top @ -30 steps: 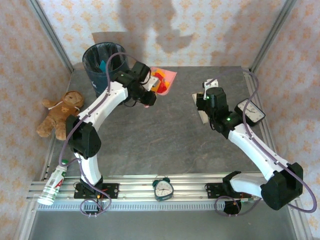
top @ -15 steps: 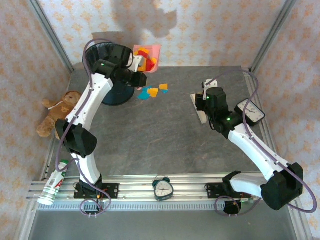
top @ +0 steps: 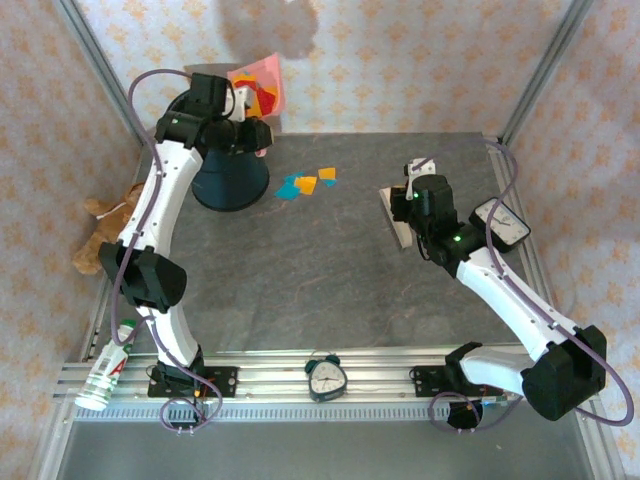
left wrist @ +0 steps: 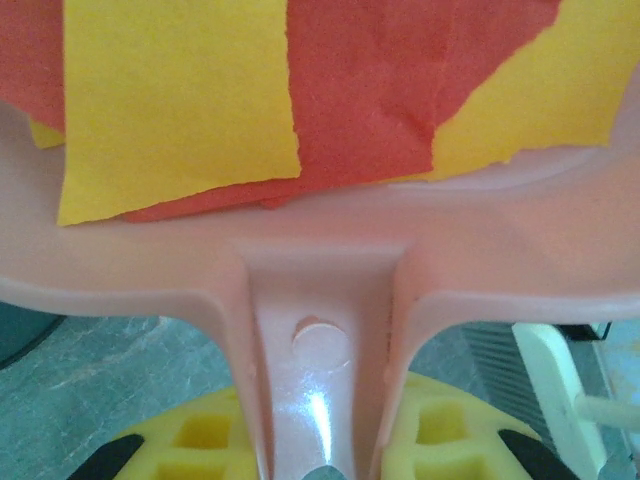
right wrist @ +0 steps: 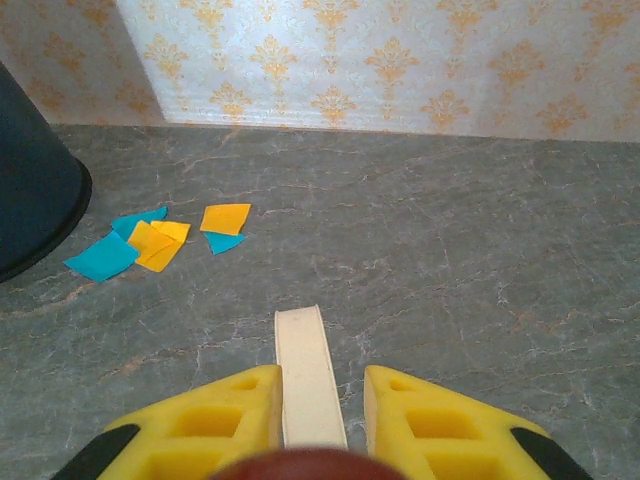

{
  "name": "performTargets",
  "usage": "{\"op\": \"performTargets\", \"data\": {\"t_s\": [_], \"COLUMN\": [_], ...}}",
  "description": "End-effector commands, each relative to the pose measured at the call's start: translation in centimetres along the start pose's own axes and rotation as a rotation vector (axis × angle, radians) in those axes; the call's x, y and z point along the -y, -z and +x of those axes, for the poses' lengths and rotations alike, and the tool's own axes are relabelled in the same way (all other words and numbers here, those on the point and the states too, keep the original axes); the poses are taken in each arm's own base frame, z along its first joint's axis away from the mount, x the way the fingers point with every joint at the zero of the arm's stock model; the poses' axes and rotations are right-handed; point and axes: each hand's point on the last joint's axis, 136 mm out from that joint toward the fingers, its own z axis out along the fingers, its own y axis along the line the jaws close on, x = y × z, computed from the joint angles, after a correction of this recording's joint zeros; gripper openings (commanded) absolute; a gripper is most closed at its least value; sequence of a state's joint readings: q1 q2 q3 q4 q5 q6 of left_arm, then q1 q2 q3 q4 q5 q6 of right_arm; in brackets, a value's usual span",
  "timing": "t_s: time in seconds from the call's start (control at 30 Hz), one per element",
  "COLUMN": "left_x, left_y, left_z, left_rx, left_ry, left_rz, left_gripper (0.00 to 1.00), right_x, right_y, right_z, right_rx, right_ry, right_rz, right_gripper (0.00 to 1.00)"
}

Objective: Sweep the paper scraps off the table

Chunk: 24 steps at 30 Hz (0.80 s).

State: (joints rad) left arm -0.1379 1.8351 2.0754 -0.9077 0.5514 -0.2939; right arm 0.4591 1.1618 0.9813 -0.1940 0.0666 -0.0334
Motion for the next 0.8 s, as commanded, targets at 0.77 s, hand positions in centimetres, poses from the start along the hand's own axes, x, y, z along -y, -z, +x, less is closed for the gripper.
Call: {"op": "performTargets", "data": {"t_s": [0.77], "left_x": [-0.6], "left_y": [3.2], "left_z": [-7.5], "left_rx": [0.295], "left_ry": [0.422], "left_rz": [0.194], "left_gripper": [0.0], "right_x": [0.1], "right_y": [0.1], "right_z": [-0.8], "right_rx": [0.019], "right_ry": [-0.038], "right_rz": [0.01], "right_gripper": [0.0]}}
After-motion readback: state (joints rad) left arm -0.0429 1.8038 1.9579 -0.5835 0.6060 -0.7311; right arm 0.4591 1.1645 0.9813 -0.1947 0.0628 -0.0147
